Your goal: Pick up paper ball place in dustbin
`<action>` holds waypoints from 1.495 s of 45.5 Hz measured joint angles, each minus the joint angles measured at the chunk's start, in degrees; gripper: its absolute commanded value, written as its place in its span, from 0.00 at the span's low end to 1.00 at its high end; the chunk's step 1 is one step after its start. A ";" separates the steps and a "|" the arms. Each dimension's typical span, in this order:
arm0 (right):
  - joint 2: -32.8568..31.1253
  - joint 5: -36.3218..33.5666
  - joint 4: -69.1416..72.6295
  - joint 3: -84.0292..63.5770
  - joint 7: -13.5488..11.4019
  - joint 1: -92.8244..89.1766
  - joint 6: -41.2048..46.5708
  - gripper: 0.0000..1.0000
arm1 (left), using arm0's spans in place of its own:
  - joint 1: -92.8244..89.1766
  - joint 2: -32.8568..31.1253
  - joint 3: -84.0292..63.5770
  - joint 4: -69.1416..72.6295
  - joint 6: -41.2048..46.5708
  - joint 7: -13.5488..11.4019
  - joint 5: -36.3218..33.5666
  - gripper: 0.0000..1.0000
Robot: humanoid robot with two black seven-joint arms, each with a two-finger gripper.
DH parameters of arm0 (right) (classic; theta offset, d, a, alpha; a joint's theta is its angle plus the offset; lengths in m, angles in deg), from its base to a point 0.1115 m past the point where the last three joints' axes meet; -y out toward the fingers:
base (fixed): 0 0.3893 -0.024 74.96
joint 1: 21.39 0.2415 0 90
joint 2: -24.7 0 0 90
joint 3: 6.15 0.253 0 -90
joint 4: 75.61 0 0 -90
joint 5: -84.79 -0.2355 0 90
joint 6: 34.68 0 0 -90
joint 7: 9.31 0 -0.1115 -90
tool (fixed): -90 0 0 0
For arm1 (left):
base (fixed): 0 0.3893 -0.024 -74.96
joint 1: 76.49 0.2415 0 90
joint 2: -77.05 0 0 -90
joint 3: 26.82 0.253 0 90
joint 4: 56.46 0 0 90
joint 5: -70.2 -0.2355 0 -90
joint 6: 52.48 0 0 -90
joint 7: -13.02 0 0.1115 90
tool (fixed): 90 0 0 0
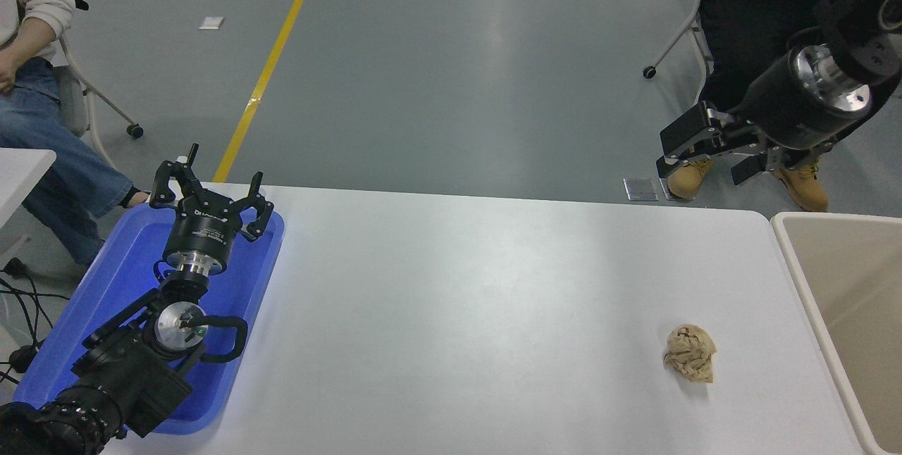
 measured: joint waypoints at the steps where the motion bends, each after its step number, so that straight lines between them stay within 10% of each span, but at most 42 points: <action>1: -0.01 0.07 0.00 0.00 0.00 0.00 0.00 1.00 | -0.01 0.00 0.00 0.00 0.00 0.00 0.00 1.00; 68: 1.63 -0.58 -6.29 -0.09 0.00 -3.56 0.00 1.00 | 0.00 0.00 0.00 0.00 -0.01 0.00 -0.03 1.00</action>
